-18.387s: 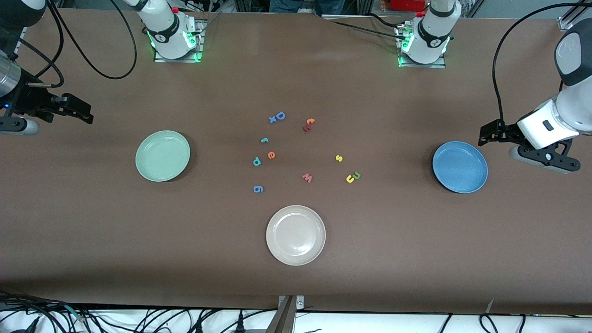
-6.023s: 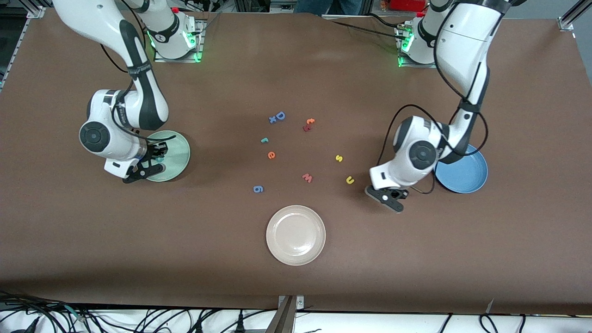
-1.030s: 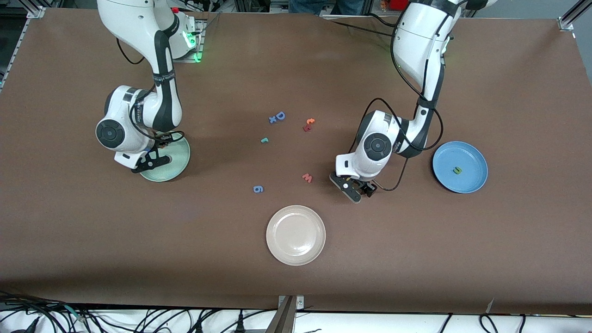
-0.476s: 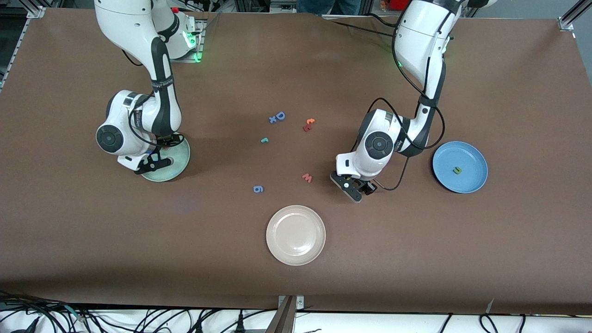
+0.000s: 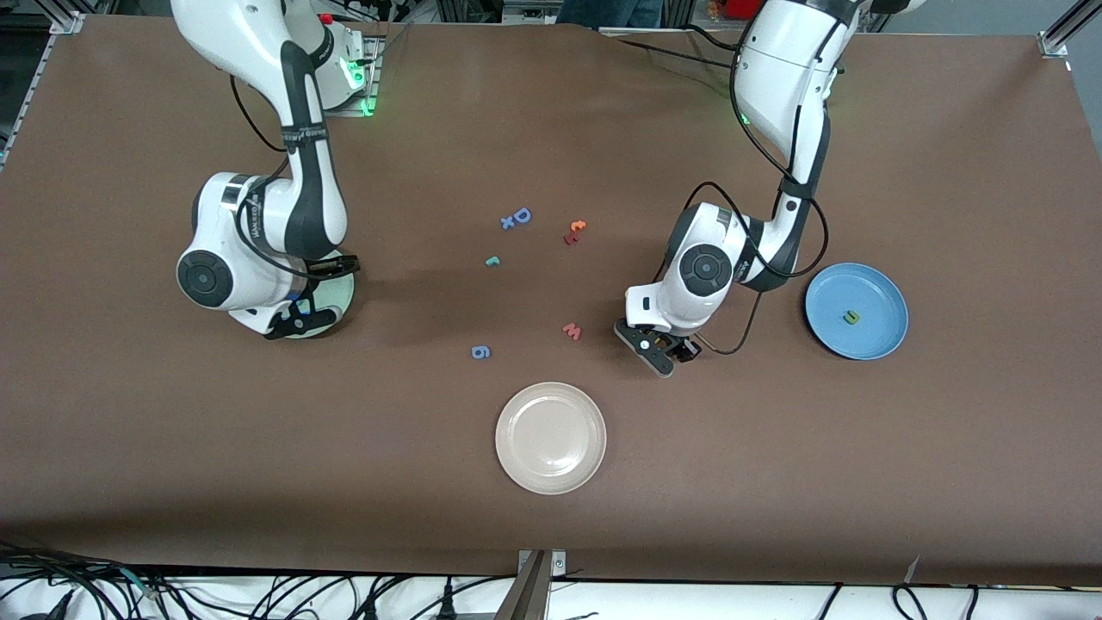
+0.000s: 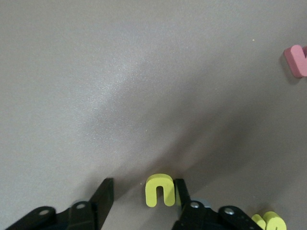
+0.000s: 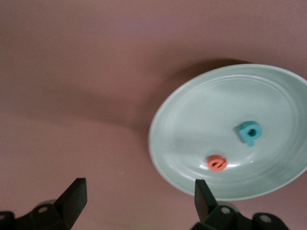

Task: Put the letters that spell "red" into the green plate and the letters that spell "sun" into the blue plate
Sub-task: 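Drop the orange e on the green plate while the left gripper lifts yellow u, then place the yellow u on the blue plate while the right gripper grasps cyan l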

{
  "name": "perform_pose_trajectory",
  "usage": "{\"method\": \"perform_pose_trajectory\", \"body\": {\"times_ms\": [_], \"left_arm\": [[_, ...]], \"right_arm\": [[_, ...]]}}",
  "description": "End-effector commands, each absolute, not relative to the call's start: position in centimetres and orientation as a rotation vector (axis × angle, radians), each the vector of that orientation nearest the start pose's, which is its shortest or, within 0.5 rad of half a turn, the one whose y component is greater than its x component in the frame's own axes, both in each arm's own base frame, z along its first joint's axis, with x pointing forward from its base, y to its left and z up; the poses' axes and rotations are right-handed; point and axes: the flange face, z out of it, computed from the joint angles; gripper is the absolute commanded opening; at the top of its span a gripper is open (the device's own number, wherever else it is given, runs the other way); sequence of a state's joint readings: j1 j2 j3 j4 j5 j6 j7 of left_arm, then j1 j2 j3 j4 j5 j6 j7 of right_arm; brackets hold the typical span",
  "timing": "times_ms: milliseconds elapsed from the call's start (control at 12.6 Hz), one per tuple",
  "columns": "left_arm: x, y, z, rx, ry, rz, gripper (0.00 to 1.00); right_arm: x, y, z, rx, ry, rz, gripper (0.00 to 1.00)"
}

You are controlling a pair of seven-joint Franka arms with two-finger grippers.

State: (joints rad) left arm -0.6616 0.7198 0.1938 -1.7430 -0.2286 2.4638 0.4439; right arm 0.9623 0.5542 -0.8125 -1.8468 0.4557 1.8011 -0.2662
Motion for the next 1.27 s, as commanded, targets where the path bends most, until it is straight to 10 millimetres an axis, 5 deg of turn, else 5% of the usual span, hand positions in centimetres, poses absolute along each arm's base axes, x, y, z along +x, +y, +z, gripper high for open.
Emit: {"method": "perform_pose_trajectory", "body": {"times_ms": [0,396,555,872,1189], "left_arm": [[58.6,-30.6,16.1,-2.939,1.196,-0.04,0.39],[58.8,-30.1,15.9,-2.935,1.194,-0.036,0.21],[60.1,-28.1,16.9,-2.938,1.173,-0.06,0.2],[64.1,-17.4,22.8,-2.988,1.105,-0.05,0.17],[64.8,-5.6,25.5,-3.016,1.186,0.054,0.17]], "right_arm": [[55.9,20.7,28.9,-3.111,-0.214,0.62,0.99],[52.2,32.5,28.3,-3.148,-0.063,0.381,0.99],[50.2,36.6,27.2,-3.133,0.028,0.292,0.99],[45.3,39.9,22.9,-3.15,0.299,0.135,0.99],[44.5,39.8,21.2,-3.055,0.706,0.139,0.95]]}}
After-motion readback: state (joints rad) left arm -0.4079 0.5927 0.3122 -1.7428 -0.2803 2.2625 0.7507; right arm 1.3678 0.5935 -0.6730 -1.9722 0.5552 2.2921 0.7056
